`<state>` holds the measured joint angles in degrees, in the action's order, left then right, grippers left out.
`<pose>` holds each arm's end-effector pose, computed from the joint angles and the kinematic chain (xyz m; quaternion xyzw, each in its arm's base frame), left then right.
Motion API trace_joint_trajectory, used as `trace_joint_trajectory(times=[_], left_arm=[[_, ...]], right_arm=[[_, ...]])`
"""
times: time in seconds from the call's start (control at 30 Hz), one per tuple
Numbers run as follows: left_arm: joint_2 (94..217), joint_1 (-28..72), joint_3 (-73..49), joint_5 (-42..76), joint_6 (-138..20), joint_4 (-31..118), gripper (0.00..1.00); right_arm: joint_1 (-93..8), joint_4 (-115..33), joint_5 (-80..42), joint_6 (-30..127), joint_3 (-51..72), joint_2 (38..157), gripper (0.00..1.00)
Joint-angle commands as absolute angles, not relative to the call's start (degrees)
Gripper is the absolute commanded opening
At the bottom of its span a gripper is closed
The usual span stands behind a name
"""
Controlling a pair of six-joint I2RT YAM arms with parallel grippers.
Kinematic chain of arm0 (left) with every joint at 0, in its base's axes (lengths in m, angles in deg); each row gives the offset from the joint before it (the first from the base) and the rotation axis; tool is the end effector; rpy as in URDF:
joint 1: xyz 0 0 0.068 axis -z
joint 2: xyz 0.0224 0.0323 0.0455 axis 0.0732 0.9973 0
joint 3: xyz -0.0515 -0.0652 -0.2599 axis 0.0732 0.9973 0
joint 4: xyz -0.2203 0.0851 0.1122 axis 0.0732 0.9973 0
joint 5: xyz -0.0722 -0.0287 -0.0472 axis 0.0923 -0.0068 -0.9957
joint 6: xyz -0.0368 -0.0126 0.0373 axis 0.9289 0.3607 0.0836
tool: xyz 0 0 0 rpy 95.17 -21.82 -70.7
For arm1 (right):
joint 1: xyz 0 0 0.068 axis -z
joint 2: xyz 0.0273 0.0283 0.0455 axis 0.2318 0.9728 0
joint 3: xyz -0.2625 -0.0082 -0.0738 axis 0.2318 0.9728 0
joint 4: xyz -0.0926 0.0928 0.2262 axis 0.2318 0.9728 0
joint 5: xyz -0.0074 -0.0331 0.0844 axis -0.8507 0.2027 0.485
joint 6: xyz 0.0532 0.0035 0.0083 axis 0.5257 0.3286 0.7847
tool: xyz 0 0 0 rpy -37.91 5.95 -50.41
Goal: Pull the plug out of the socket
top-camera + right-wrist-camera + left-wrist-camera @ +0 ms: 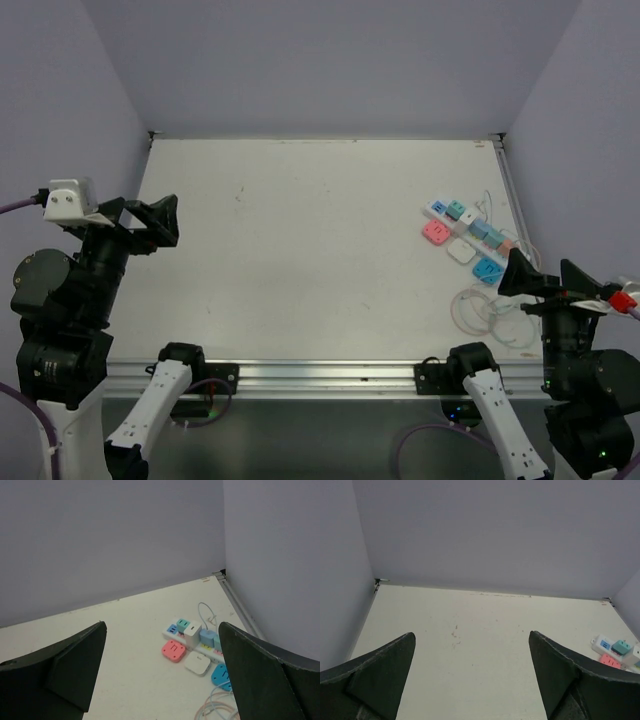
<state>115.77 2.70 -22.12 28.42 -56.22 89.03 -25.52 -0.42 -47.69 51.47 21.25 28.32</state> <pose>0.0419 -0.0033 0.4919 -0.0632 0.6878 -0.1138 0.7141 -0.0299 -0.0198 0.4224 0.1312 0.6224 0.0283 0.7711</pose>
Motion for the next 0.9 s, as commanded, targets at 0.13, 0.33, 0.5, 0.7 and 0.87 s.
trace_joint_trajectory(times=[0.13, 0.33, 0.5, 0.7, 0.87], left_arm=[[115.4, 3.0, -20.1, 27.1, -56.6, 85.8, 1.00], [115.2, 3.0, -16.2, 25.7, -56.0, 83.9, 0.99], [114.8, 3.0, -11.6, 23.2, -55.3, 81.8, 1.00], [114.3, 3.0, -3.9, 21.7, -55.2, 79.0, 1.00], [114.6, 3.0, 1.7, 21.2, -55.3, 77.0, 1.00]], right_arm=[[-25.8, -2.5, -48.1, 52.3, 23.4, 28.4, 0.99], [-25.8, -1.0, -48.4, 55.3, 25.1, 31.3, 0.99], [-25.9, 2.4, -48.3, 59.2, 25.2, 36.9, 0.99], [-25.9, 4.6, -47.6, 63.5, 26.8, 43.9, 0.99], [-25.8, 5.1, -44.7, 67.1, 31.1, 49.9, 0.99]])
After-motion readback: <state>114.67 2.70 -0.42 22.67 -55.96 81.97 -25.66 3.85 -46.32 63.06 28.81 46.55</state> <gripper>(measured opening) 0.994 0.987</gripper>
